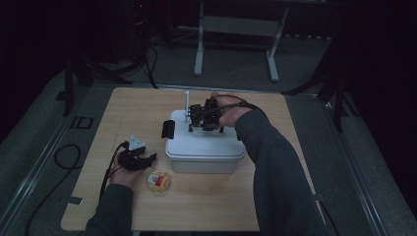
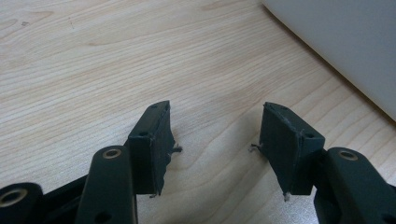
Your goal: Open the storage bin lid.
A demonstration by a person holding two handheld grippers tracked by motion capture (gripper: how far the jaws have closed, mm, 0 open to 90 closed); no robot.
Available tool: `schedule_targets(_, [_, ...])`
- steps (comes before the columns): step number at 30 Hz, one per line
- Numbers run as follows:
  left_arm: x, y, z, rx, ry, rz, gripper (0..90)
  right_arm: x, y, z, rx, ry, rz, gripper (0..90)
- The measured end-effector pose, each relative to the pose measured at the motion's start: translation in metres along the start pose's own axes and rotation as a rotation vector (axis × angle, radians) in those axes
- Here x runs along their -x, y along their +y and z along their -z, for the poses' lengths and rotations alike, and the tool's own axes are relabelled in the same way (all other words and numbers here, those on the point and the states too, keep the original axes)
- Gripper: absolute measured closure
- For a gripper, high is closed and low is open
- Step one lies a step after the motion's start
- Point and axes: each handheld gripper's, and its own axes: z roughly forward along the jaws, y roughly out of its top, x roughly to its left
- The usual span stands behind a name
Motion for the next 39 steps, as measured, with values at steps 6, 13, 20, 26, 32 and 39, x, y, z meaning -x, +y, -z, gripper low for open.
schedule_targets(6, [0.000, 0.000, 0.000, 0.002, 0.000, 0.002, 44.0, 0.000, -0.002, 0.003, 0.008, -0.004, -0.009, 83.6])
schedule_targets(13, [0.000, 0.000, 0.000, 0.001, -0.001, 0.001, 44.0, 0.000, -0.004, 0.007, 0.013, -0.002, -0.010, 83.7])
schedule_targets(20, [0.000, 0.000, 0.000, 0.001, 0.000, 0.000, 44.0, 0.000, -0.009, 0.011, 0.008, -0.007, -0.018, 83.9])
schedule_targets(26, [0.000, 0.000, 0.000, 0.002, 0.000, 0.000, 44.0, 0.000, -0.014, 0.015, 0.001, -0.010, -0.030, 83.9])
schedule_targets(32, [0.000, 0.000, 0.000, 0.002, 0.000, 0.001, 44.0, 0.000, -0.023, 0.021, -0.004, -0.013, -0.046, 83.9])
schedule_targets(39, [0.000, 0.000, 0.000, 0.003, -0.001, 0.002, 44.0, 0.002, -0.035, 0.023, -0.013, -0.011, -0.061, 83.9])
